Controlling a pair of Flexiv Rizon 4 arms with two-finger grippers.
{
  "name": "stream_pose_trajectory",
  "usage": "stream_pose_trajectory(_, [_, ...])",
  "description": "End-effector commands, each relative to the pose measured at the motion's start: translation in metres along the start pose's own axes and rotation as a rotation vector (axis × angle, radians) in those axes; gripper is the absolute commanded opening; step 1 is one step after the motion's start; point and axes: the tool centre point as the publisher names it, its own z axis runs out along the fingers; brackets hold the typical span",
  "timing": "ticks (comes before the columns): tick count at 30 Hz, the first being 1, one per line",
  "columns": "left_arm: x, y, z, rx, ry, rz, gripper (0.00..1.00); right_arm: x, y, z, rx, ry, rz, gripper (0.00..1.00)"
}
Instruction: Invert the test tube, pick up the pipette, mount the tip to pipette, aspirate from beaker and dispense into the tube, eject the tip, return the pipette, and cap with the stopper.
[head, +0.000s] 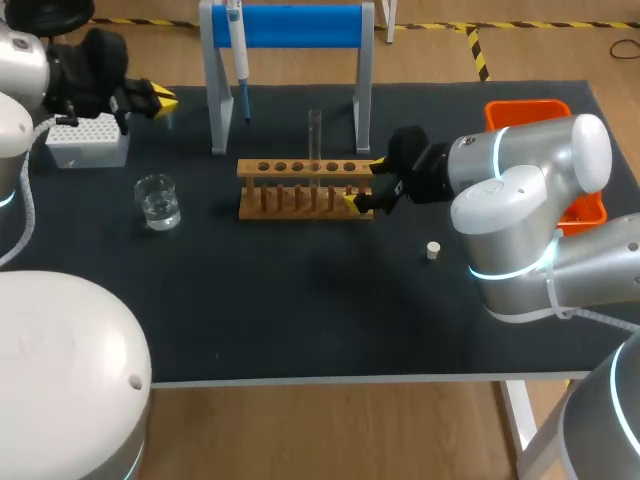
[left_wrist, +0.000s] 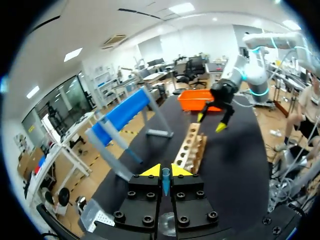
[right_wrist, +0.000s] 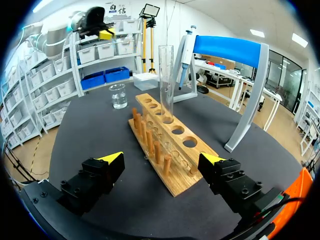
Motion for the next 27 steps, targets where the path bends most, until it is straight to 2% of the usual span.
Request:
stream_pose_trajectory(1, [0.021,-0.029,-0.004,-0.027,0.089,0.026,0.0,0.0,0.0,0.0,0.001,0.001,0.0,1.0])
stream_pose_trajectory(7, [0.054,-0.063,0.012,-0.03,0.195,0.098,0.0,0.0,0.0,0.0,0.001,0.001,0.0,1.0])
stream_pose_trajectory(15, [0.085,-0.09,0.043,-0.026,0.327,0.15,0.0,0.0,0.0,0.0,0.001,0.001,0.0,1.0])
stream_pose_trajectory(20, [0.091,-0.104,0.054,-0.032,0.382,0.161,0.0,0.0,0.0,0.0,0.001,0.001,0.0,1.0])
stream_pose_trajectory(27, [0.093,-0.119,0.066,-0.041,0.413,0.145,0.0,0.0,0.0,0.0,0.001,0.001,0.0,1.0])
